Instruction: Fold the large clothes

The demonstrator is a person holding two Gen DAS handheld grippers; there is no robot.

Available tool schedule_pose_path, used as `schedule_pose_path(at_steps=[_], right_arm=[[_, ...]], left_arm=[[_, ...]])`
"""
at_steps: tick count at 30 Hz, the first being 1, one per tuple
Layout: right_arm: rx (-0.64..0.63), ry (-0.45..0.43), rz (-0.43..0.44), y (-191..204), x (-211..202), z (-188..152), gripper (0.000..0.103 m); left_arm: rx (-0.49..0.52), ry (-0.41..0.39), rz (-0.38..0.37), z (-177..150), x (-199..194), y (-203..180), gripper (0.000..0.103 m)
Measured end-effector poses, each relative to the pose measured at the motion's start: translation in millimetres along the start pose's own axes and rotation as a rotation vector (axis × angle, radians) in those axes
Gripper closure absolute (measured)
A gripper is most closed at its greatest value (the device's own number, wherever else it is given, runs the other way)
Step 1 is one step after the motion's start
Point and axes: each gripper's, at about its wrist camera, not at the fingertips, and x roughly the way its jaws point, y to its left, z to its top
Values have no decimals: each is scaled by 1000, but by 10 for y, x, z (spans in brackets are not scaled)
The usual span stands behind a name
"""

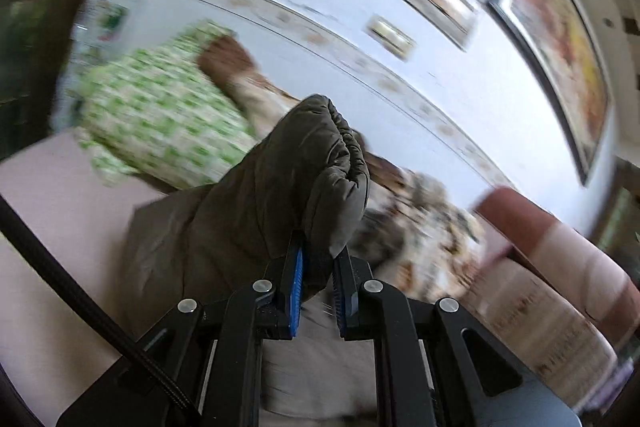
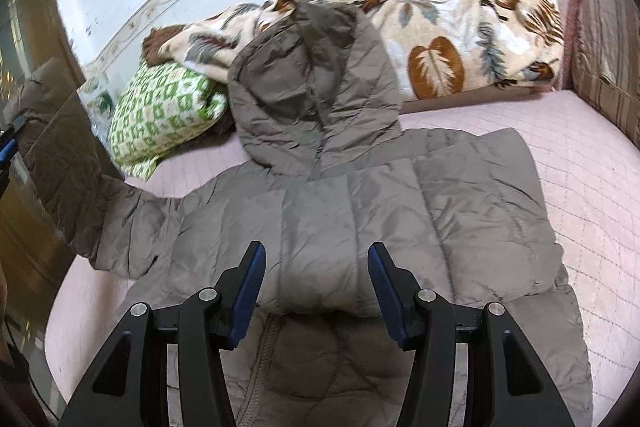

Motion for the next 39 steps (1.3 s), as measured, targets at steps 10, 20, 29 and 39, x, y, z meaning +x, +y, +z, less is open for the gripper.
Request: schedule_pose_path(at_steps=[10,20,29,39], right_arm=[[74,-43,-54,-277,-152,82,46],[140,-34,-57,-454,-146,109,46],[230,-12,43,-554,-77,119,46],[408,148,268,-516,448,-69,42]], left_arm=[[172,331,-64,-1237,1025,-718,90],[274,566,9,-2148,1551,-657,83],[285,562,-80,-1881,1252,-821,44],[177,205,307,-1015,455,-47,31]])
